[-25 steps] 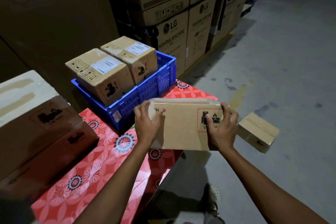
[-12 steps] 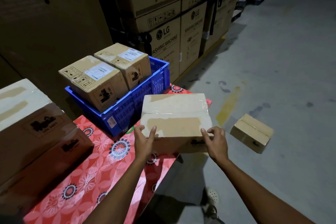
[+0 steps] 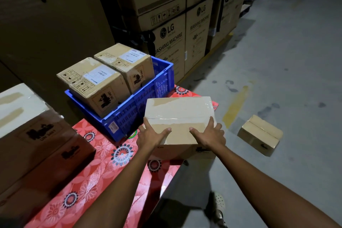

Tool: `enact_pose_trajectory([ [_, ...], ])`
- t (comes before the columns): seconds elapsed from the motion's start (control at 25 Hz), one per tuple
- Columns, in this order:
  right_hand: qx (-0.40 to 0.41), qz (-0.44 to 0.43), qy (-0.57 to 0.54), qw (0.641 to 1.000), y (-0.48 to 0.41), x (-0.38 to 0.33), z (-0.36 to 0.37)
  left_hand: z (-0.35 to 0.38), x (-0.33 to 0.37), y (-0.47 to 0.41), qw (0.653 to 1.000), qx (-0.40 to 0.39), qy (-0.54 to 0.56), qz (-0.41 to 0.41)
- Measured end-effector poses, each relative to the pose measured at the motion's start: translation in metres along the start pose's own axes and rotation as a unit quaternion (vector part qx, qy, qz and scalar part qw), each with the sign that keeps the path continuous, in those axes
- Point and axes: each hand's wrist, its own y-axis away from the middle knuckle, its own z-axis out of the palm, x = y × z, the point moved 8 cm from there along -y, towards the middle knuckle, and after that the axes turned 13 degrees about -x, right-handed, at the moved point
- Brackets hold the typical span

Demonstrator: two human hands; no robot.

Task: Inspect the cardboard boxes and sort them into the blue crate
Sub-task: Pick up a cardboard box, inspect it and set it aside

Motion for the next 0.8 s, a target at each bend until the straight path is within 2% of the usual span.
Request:
enact_pose_trajectory([
  [0.28,0.013,0.013,0.042,0.999,-0.009,-0.001,0.003,0.001,0.002,-0.011,0.999,0.012,-0.049,-0.018],
  [0.44,-0.017,0.026,0.042,0.999,-0.012,-0.003,0.001,0.003,0.0,-0.015,0.998,-0.012,-0.051,-0.031],
  [0.56,-0.006,0.019,0.036,0.999,-0.017,-0.004,-0.004,0.0,0.006,-0.022,0.998,-0.034,-0.048,-0.023],
  [0.72,0.039,-0.023,-0.046,0.998,-0.041,-0.022,-0.027,-0.021,0.033,-0.042,0.999,0.028,-0.008,0.023],
  [0.8,0.041,-0.027,-0.074,0.996,-0.062,-0.037,-0.041,-0.029,0.049,-0.056,0.998,0.051,0.006,0.019],
])
